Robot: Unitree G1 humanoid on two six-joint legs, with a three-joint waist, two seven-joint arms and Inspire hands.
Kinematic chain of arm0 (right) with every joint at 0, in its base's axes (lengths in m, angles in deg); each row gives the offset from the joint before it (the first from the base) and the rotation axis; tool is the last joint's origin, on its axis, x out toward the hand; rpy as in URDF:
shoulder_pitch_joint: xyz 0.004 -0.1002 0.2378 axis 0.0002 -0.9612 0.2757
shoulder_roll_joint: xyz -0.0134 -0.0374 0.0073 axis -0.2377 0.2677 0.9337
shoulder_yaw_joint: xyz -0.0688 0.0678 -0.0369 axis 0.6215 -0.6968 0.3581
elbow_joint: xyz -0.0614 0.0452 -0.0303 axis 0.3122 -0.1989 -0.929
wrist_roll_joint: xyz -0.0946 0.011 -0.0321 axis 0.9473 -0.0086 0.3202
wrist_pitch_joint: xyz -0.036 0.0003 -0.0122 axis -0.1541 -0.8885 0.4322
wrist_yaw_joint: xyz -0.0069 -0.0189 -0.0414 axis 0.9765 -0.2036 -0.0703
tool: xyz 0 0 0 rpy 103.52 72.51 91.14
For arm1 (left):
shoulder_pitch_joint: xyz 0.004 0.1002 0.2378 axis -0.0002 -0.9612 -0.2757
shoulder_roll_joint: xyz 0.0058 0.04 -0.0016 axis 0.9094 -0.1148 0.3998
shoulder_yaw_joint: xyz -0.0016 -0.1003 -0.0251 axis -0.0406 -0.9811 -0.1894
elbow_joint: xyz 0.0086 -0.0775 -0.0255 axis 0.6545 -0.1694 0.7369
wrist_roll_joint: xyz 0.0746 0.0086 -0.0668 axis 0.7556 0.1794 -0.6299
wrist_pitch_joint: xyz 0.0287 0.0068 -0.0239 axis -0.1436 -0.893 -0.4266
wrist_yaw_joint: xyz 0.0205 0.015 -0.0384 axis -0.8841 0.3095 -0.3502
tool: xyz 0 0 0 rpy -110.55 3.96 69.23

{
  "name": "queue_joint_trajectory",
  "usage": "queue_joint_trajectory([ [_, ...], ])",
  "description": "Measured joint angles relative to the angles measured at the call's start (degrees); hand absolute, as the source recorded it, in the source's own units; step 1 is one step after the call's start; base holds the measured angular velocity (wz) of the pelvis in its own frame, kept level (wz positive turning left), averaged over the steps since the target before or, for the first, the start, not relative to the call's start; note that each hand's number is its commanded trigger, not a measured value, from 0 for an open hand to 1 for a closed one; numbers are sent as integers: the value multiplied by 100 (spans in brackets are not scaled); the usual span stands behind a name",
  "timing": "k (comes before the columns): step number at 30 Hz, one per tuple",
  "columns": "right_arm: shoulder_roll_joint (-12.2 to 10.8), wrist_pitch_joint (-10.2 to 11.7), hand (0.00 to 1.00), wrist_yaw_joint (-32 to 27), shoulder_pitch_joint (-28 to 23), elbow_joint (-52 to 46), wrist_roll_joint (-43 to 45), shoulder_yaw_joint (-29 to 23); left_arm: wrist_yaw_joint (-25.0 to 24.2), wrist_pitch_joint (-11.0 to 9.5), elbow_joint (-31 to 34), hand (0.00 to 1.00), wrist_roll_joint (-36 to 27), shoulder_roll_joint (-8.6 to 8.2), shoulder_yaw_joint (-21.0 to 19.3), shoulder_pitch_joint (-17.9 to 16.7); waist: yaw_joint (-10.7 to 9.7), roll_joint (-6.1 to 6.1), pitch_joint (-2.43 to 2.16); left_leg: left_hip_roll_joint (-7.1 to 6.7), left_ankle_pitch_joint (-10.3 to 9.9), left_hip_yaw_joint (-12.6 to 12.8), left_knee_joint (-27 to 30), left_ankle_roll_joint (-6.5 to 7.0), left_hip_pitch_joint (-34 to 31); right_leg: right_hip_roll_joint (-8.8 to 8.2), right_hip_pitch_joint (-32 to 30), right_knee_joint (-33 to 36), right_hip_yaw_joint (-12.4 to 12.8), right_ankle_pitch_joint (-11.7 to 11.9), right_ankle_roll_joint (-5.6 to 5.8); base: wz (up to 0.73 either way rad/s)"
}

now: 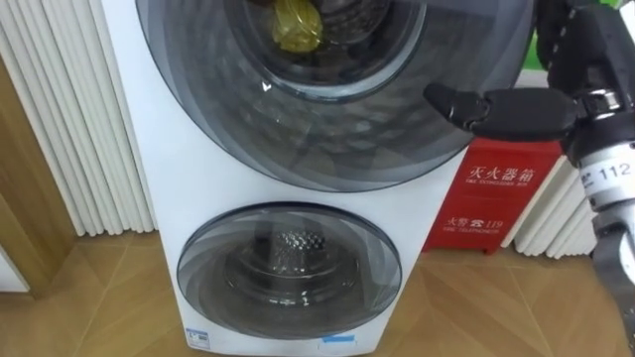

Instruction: Pick clothes from washing machine

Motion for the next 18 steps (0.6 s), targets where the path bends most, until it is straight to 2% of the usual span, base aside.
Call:
queue_joint_trajectory([
  [2, -2, 59, 0, 1, -192, -149, -5, -32, 18, -83, -1, 0, -1, 0, -2, -12, 7, 2, 0, 1, 0, 1, 1, 0, -1, 8, 27, -49, -6, 2, 1, 0],
  [7, -3, 206, 0, 27, -414, -312, -38, -56, 50, -148, -4, 0, -1, 0, -2, -18, 5, 15, 6, 2, -1, 25, 2, -1, 4, 10, 39, -66, -5, 1, 0, 0],
  [13, -15, 223, 0, 76, -414, -340, -161, -82, 55, -226, -9, 0, -1, -6, -6, 4, -5, 46, 14, 6, -4, 55, -14, -3, 5, 11, 34, -67, -1, 1, 0, 0],
  [15, -20, 224, 0, 105, -414, -365, -214, -87, 55, -241, -11, 0, -1, -11, -3, 12, -14, 63, 8, 6, -4, 63, -32, -3, 4, 14, 26, -65, 2, 1, 0, -2],
  [18, -36, 219, 0, 233, -415, -499, -227, -98, 53, -299, -7, 0, -1, -73, -2, 7, -20, 115, -34, 9, -4, 127, -86, -3, 5, 14, -21, -55, 39, 3, 2, -8],
])
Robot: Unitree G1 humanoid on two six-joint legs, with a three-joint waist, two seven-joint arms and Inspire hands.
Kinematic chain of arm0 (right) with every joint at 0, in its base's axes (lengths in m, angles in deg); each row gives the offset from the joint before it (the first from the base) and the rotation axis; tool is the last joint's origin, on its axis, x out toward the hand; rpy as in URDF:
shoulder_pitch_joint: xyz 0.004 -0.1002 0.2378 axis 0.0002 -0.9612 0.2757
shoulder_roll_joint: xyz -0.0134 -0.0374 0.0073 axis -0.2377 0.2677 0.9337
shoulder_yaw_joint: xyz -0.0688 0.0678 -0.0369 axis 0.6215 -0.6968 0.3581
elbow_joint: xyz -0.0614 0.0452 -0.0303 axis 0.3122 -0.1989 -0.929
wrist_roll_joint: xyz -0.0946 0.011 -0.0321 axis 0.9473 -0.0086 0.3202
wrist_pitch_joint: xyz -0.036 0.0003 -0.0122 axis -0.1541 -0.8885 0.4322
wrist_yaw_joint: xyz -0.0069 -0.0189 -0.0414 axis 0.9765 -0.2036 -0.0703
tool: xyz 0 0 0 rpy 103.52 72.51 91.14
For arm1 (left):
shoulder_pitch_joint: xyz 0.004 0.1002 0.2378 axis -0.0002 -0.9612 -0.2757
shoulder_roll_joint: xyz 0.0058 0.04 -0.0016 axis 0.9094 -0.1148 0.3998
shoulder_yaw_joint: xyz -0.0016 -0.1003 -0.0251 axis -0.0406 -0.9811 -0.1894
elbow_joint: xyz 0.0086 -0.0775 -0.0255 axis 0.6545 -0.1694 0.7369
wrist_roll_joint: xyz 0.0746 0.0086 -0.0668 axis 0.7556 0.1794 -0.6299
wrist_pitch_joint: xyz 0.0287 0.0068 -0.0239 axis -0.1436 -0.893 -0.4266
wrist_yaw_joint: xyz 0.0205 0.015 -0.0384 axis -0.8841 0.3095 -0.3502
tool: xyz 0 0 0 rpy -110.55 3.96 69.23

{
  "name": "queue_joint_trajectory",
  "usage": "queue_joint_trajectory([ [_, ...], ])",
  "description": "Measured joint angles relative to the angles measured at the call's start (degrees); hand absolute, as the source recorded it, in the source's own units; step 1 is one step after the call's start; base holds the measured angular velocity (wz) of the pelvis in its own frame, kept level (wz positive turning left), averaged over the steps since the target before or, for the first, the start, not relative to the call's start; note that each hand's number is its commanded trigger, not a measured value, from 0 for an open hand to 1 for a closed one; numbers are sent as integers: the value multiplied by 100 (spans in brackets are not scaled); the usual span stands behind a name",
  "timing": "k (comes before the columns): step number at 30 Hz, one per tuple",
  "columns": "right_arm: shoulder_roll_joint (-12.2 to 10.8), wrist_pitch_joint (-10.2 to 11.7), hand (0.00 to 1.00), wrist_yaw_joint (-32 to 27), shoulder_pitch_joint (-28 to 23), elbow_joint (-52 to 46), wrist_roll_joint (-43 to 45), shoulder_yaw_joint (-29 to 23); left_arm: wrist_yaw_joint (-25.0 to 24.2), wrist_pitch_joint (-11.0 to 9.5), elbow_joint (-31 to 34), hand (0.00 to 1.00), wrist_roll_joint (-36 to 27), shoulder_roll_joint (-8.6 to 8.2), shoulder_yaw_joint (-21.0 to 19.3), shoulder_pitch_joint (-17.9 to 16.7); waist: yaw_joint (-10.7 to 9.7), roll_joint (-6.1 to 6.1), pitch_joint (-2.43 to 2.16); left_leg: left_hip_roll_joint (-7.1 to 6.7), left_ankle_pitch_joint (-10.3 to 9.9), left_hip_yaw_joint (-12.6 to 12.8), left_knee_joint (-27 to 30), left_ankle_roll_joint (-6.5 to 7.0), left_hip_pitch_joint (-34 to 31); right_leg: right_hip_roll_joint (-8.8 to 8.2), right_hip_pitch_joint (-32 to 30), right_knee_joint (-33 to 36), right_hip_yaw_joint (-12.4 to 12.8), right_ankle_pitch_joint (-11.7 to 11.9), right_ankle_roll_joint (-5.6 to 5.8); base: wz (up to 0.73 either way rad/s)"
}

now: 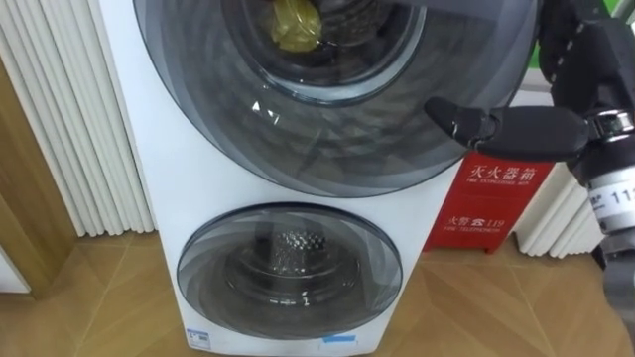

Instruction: Pick clothes from washing machine

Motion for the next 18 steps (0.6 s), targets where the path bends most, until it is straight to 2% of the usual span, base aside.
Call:
queue_joint_trajectory([
  [2, -17, -7, 0, 67, 1, -173, -166, -6, -6, -29, 15, 0, 1, 3, 0, -68, -26, 34, -10, 3, 3, 44, -6, 0, 4, 3, -8, -1, 26, 0, 0, -8],
  [7, -19, -8, 0, 174, 2, -517, -348, -21, -6, -132, -50, 0, 3, 17, 0, -96, -99, 26, -7, 3, 3, 44, -16, 0, 18, 9, -8, -1, 46, 0, -1, -3],
  [18, -81, -40, 0, 339, 6, -568, -469, 39, -41, -121, -183, 0, 3, 61, 279, -21, -91, -56, 7, 11, 4, 168, -71, 0, 95, 32, -30, 0, 199, 1, 0, -8],
])
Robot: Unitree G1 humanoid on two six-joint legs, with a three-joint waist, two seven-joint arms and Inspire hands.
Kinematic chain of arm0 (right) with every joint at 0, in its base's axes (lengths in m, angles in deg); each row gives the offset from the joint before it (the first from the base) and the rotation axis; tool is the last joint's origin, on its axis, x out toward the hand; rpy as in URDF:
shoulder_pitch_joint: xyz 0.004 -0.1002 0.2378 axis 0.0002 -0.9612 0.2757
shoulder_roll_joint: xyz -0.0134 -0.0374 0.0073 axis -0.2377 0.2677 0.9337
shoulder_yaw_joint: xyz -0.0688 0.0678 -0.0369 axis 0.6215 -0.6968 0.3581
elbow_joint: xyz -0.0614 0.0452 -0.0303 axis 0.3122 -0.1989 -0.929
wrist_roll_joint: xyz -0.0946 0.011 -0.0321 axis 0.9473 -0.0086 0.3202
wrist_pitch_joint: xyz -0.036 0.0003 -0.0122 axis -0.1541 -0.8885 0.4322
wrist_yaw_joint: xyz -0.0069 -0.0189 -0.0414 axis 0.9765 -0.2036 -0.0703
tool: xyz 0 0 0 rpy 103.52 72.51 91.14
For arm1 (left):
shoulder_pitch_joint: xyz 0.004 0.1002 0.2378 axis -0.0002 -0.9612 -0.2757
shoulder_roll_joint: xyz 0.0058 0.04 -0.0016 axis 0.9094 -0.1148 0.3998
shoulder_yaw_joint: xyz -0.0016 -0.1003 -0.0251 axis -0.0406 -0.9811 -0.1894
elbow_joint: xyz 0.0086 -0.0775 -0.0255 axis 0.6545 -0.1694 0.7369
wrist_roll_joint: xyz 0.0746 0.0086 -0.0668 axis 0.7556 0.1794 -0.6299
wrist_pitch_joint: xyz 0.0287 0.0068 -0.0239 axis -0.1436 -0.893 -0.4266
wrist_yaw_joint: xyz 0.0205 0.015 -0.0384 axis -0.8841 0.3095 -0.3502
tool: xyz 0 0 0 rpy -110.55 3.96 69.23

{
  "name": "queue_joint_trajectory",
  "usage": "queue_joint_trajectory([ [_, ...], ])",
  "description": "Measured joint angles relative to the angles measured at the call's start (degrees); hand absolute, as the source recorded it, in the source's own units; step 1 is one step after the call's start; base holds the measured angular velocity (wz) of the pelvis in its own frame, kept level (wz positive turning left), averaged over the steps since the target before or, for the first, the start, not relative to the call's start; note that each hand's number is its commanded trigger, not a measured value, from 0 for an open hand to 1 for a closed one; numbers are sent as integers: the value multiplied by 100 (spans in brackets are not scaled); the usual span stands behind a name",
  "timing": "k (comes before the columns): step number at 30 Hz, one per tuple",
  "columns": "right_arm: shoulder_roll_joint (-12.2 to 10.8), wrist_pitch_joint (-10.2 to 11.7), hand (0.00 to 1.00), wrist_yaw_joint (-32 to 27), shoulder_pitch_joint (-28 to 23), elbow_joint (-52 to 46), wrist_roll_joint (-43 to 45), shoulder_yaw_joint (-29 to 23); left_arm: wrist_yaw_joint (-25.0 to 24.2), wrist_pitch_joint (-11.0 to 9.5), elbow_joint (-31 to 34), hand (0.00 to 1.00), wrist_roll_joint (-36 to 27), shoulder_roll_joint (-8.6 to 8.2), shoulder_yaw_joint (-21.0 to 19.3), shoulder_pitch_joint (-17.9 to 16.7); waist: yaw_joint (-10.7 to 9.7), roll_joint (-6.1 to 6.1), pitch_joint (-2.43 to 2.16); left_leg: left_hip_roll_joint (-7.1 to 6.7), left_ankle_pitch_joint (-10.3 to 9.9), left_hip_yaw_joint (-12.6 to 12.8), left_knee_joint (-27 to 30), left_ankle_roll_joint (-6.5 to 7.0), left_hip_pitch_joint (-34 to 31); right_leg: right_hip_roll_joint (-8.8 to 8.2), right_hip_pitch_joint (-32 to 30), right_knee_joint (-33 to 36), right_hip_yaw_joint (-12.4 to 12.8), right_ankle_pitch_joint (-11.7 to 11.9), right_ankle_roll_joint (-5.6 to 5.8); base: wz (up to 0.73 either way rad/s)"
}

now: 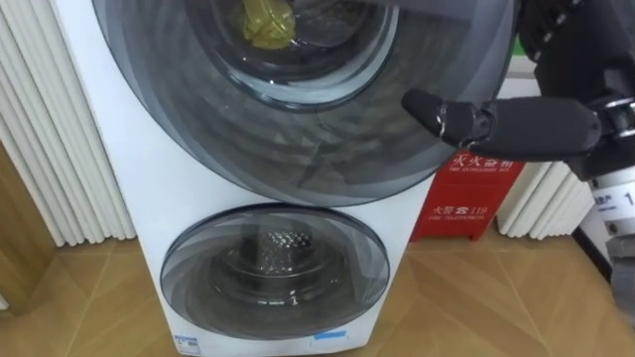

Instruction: Pick clothes from washing machine

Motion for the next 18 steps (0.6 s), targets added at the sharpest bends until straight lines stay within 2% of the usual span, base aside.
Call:
queue_joint_trajectory([
  [8, -248, 46, 0, 0, 3, -6, -427, -1, -18, -1, -2, 0, 0, 41, 0, 80, 121, 13, -13, 53, 8, 19, 3, -14, 7, 60, -34, 0, 70, 21, -45, -8],
  [13, -538, 76, 0, 62, 19, -18, -434, 22, -18, -2, -30, 0, 1, 57, 68, 144, 130, 16, -13, 82, 35, 36, 3, -59, -12, 84, -48, 2, 62, 12, -91, 0],
  [18, -585, 141, 0, 62, 18, -13, -680, 52, -15, -5, -68, 0, 0, 88, 181, 154, 127, 22, -9, 94, 52, 31, 2, -85, -18, 97, -45, 0, 40, 14, -113, 0],
])
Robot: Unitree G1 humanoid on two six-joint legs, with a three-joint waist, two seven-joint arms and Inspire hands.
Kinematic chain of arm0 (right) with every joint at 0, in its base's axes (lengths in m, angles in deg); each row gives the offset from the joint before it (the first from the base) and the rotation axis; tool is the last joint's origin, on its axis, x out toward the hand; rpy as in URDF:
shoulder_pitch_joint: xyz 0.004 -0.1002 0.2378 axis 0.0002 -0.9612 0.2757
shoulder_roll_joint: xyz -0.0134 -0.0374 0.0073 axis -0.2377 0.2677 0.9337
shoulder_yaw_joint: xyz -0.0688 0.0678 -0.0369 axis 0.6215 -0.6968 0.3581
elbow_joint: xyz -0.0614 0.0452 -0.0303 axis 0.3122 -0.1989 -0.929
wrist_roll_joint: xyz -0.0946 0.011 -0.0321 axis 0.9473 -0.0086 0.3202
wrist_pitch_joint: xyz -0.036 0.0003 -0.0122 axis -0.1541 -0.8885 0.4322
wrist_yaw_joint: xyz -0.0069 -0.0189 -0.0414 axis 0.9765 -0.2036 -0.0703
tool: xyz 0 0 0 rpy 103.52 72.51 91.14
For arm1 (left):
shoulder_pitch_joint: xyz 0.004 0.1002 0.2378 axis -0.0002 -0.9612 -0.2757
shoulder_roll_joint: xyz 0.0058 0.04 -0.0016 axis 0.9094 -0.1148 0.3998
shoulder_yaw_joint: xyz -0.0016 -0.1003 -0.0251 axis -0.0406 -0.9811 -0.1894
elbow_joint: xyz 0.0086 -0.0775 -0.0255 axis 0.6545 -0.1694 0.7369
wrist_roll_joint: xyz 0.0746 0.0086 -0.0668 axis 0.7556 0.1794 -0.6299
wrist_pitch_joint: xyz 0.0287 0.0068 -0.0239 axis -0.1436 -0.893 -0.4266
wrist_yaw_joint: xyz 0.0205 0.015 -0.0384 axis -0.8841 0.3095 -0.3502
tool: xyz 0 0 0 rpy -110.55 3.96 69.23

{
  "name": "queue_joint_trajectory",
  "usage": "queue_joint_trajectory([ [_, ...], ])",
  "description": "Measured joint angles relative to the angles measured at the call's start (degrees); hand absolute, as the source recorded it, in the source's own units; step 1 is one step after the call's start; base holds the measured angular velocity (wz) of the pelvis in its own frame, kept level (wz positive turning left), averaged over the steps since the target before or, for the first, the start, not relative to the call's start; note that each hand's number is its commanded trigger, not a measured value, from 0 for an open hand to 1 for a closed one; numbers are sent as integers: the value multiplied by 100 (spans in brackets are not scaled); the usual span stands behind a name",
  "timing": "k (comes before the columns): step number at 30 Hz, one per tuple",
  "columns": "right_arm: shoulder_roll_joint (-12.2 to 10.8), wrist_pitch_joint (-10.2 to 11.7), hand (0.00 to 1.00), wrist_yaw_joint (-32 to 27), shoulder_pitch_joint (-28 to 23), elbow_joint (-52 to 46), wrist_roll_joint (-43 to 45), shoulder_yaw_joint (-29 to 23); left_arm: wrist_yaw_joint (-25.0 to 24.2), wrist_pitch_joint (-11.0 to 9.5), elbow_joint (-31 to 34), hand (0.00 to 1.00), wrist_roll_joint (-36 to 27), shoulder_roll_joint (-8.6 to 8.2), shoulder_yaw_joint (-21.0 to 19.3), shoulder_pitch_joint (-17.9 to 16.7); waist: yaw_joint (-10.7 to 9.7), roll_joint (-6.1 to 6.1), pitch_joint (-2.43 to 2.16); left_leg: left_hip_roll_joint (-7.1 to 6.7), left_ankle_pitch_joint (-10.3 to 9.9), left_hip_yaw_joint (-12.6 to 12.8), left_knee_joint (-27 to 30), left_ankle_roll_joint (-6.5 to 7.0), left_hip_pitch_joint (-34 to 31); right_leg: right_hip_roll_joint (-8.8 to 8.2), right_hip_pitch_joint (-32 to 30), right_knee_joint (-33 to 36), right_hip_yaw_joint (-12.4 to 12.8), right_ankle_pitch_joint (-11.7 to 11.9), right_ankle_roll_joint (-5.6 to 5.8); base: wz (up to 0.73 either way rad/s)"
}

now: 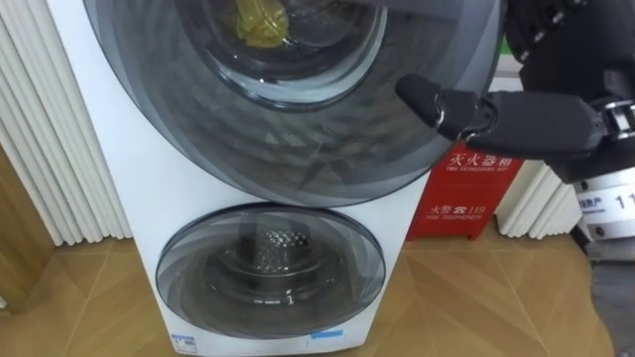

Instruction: Pick clothes from washing machine

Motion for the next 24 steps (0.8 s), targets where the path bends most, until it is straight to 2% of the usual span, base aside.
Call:
queue_joint_trajectory([
  [8, -40, 130, 0, -1, -5, 47, -473, 10, 0, -2, -23, 0, -1, 49, 112, -1, -4, -19, 11, 20, 6, -7, 4, -10, -3, 14, 16, -10, -35, 3, -20, 1],
  [13, -70, 398, 0, -3, -16, 196, -843, 154, 0, 14, -22, 0, 5, 55, 111, 21, -1, -32, 18, 43, 8, -15, 61, -14, -28, 40, 8, -13, 6, 1, -55, -2],
  [18, -232, 558, 0, 105, -20, 259, -851, 249, -1, 82, -24, 0, 3, 71, 110, 178, -1, -24, 14, 92, 5, -62, 201, -24, -163, 72, -8, -17, -64, 3, -124, 7],
  [24, -456, 888, 0, 116, -25, 289, -1344, 533, 8, 122, -39, 0, -10, 74, 203, 257, 0, -2, 1, 124, 83, -186, 224, -144, -219, 89, 1, -2, -231, -40, -222, 14],
])
